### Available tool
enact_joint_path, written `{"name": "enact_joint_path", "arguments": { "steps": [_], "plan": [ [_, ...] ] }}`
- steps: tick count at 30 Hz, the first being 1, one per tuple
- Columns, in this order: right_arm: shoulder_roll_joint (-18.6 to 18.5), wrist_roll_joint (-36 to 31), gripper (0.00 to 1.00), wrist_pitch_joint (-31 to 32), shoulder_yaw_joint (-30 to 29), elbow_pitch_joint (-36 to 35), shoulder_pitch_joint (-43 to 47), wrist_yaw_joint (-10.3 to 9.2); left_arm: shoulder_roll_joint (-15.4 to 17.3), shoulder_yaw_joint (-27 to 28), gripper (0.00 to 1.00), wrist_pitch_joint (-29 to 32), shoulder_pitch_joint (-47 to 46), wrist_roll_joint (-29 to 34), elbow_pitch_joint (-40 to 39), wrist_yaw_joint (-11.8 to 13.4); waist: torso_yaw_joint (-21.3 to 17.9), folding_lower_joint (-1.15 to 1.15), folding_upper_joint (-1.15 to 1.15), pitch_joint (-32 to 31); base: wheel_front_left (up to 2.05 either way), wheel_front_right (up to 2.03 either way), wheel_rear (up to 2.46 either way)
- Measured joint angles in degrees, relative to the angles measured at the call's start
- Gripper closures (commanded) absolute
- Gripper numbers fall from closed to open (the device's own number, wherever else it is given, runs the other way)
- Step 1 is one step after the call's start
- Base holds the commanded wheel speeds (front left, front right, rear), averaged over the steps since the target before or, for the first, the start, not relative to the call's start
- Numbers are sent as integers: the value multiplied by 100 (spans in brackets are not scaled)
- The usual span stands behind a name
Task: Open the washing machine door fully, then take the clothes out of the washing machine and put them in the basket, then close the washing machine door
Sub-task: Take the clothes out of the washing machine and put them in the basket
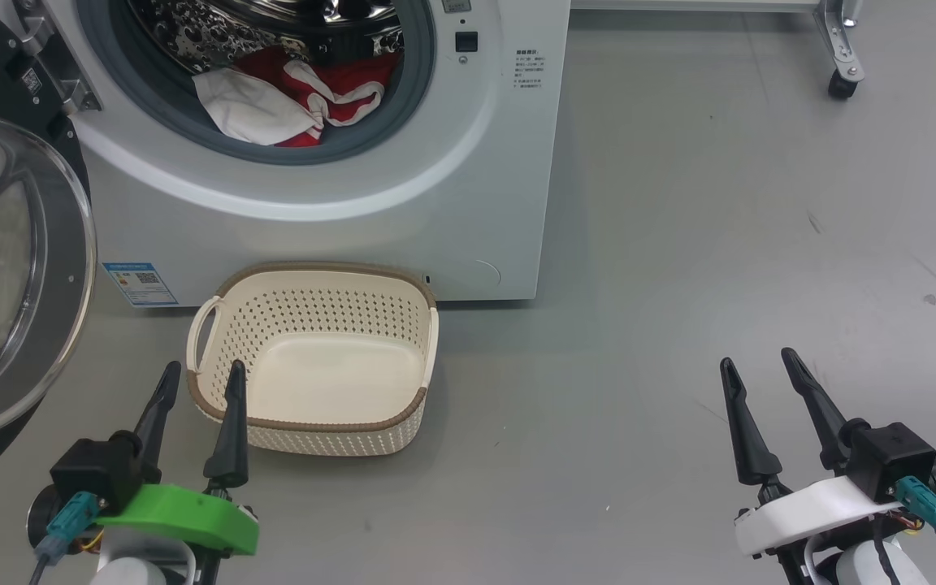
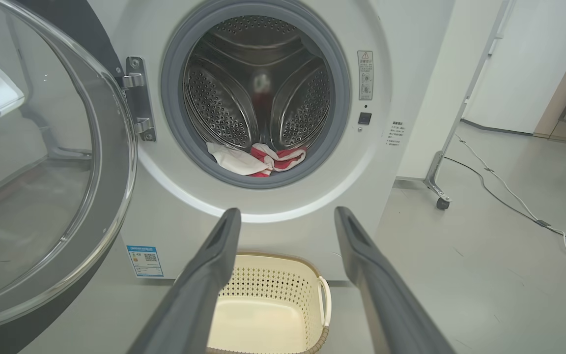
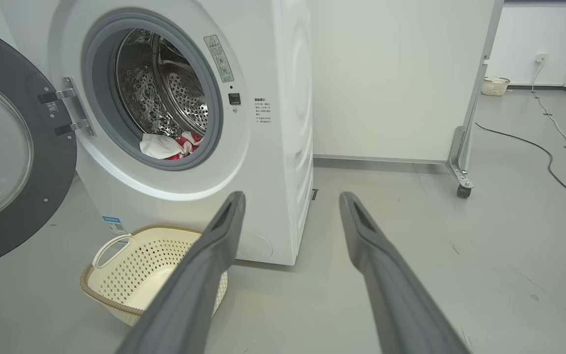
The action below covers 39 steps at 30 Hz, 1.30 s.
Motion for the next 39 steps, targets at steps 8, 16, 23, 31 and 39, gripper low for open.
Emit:
{"name": "enact_joint_path", "arguments": {
  "steps": [8,16,23,31,39],
  "plan": [
    [1,0,0,0,-2,13,0,0,14,-7,0,0,2,0,-60,-2,40,0,0,-2,99,-99,0],
    [0,0,0,0,-4,27,0,0,36,-73,0,0,2,10,-105,-8,57,0,0,2,129,-129,0],
    [-2,0,0,-1,-3,56,0,0,89,-93,0,-40,4,93,-103,-7,69,0,0,-14,131,-131,0],
    [-5,-19,0,-1,9,88,0,1,13,-93,0,-41,17,-29,-62,-8,75,0,0,-70,105,-105,0],
    [-7,-24,0,-1,24,115,2,2,43,-102,0,-41,93,-2,-47,-8,71,0,0,-112,79,-79,0]
  ]
}}
